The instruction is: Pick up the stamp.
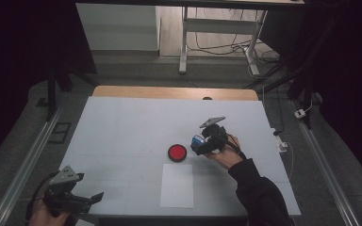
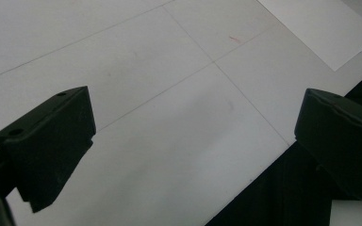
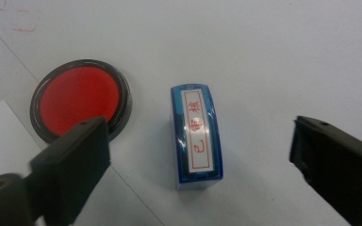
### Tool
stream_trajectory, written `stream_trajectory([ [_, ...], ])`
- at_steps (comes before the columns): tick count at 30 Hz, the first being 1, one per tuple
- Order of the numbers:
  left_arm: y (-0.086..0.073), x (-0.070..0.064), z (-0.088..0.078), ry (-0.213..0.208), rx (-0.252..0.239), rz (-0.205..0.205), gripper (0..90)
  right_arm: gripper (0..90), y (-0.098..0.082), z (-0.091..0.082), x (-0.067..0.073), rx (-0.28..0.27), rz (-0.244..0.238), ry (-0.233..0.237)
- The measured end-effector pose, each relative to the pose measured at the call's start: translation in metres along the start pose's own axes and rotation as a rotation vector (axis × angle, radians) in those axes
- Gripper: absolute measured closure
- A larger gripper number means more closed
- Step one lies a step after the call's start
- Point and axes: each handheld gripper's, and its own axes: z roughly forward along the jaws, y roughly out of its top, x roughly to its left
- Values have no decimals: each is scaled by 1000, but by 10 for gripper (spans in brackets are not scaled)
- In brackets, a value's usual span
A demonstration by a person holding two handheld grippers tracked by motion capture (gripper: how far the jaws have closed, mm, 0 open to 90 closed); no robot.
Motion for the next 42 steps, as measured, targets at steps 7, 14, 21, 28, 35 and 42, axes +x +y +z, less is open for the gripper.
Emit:
stream_trajectory([
  [7,0,0,0,-1,2,1,0,389,4,-2,-3,10,-6,26],
  [14,0,0,0,-1,3,2,0,563,5,0,-9,24,15,63],
  [21,0,0,1,-1,5,4,0,682,6,3,-9,34,12,94],
  [28,0,0,1,-3,6,6,0,698,7,2,-6,34,-26,75],
  [35,1,0,1,-3,6,6,0,700,8,-4,-6,14,-36,72],
  [42,0,-1,0,5,-1,9,0,700,8,-9,-2,2,-51,80],
])
